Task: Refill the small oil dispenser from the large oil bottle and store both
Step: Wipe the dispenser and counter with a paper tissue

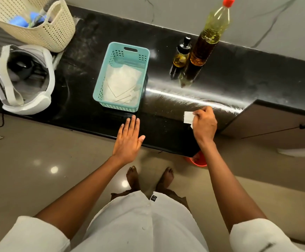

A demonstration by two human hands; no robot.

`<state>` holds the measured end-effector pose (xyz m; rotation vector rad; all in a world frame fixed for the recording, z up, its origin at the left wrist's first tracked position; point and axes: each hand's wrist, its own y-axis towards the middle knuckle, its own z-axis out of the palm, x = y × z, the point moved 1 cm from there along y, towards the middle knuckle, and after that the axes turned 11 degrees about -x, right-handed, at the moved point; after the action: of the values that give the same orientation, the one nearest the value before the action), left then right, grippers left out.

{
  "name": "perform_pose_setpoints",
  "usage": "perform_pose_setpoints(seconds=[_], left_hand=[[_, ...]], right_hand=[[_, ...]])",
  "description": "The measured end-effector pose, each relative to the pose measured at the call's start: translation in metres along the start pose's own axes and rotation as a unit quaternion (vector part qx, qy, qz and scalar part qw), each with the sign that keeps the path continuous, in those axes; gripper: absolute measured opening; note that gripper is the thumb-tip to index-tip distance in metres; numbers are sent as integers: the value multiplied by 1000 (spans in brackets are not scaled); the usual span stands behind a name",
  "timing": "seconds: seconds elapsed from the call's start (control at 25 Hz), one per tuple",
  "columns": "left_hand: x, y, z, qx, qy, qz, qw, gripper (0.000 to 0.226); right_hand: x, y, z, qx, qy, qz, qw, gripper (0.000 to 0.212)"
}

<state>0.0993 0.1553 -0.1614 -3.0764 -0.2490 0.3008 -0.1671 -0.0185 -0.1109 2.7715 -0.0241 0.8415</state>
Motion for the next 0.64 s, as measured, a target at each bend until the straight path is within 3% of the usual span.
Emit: perform_pose_setpoints(seconds=[0.12,0.24,0.36,0.64], left_hand=[[0,1,-1,8,9,-3,1000,75],[2,0,0,7,11,0,1000,74],[3,0,0,9,6,1,1000,74],[6,-2,3,-20,0,-2,1000,75]], right_hand=[[2,-21,11,49,-88,-69,992,22],[1,-28,10,18,-108,-127,986,30],[-11,-26,13,-18,-65,-186,980,16],[-15,-32,11,-4,38,-128,991,12]])
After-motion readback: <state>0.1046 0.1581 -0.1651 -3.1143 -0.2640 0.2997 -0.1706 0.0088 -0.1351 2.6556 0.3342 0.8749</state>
